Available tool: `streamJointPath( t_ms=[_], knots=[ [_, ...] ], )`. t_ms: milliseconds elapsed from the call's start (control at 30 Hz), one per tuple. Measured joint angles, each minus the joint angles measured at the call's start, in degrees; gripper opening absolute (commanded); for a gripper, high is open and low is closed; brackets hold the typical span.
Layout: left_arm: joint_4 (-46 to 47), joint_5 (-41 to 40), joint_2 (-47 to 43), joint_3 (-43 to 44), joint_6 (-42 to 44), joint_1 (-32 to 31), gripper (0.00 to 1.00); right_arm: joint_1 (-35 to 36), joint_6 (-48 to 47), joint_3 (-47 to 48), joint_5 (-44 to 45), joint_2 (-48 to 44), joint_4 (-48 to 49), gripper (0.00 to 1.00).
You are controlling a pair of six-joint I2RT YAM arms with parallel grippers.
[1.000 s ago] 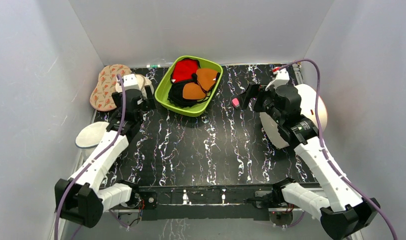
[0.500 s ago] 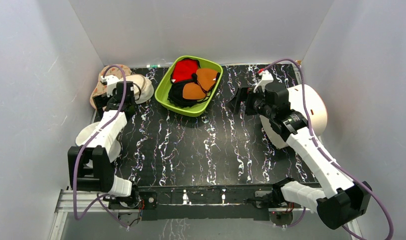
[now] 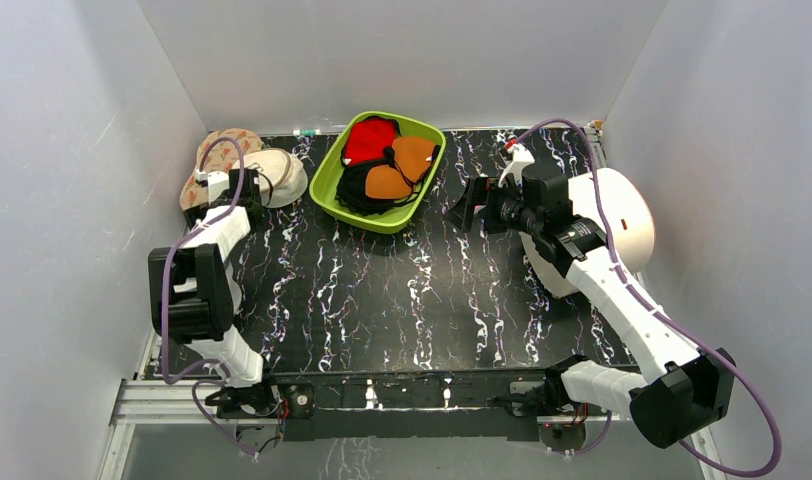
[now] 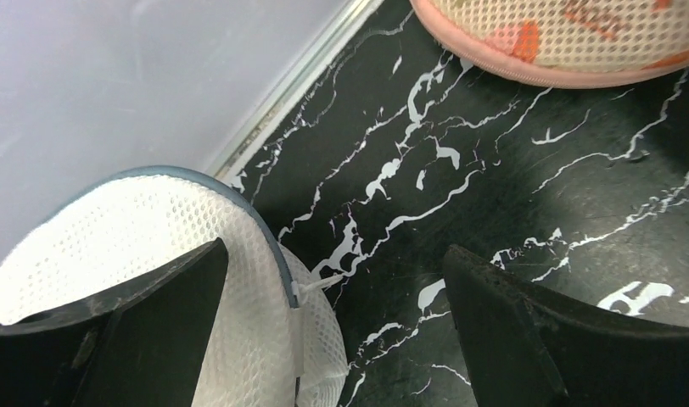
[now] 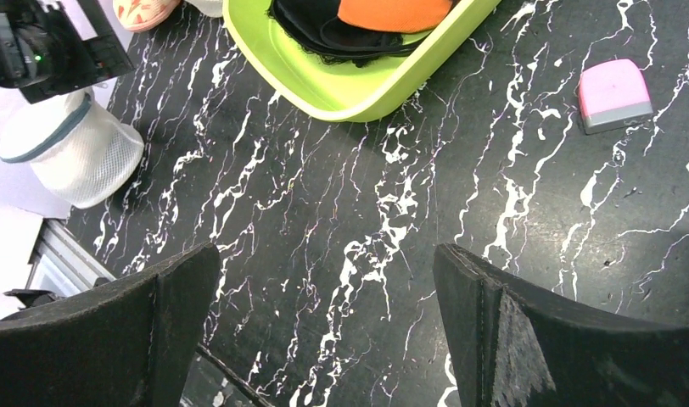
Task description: Unzip the laundry bag and remove the bra
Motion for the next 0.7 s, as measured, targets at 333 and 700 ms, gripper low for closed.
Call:
streamJointPath(
  t_ms=[333, 700],
  knots=[
    [-4.59, 5.27, 4.33, 1.64, -5.62, 1.22, 0.83, 0.00, 2.23, -0.04, -1.68, 0.02, 0.44, 0.98],
    [-5.27, 7.91, 3.50, 1.90, -7.80, 1.70, 0.47, 0.00, 4.04, -1.27, -3.56, 1.14, 3.06, 0.98]
  ],
)
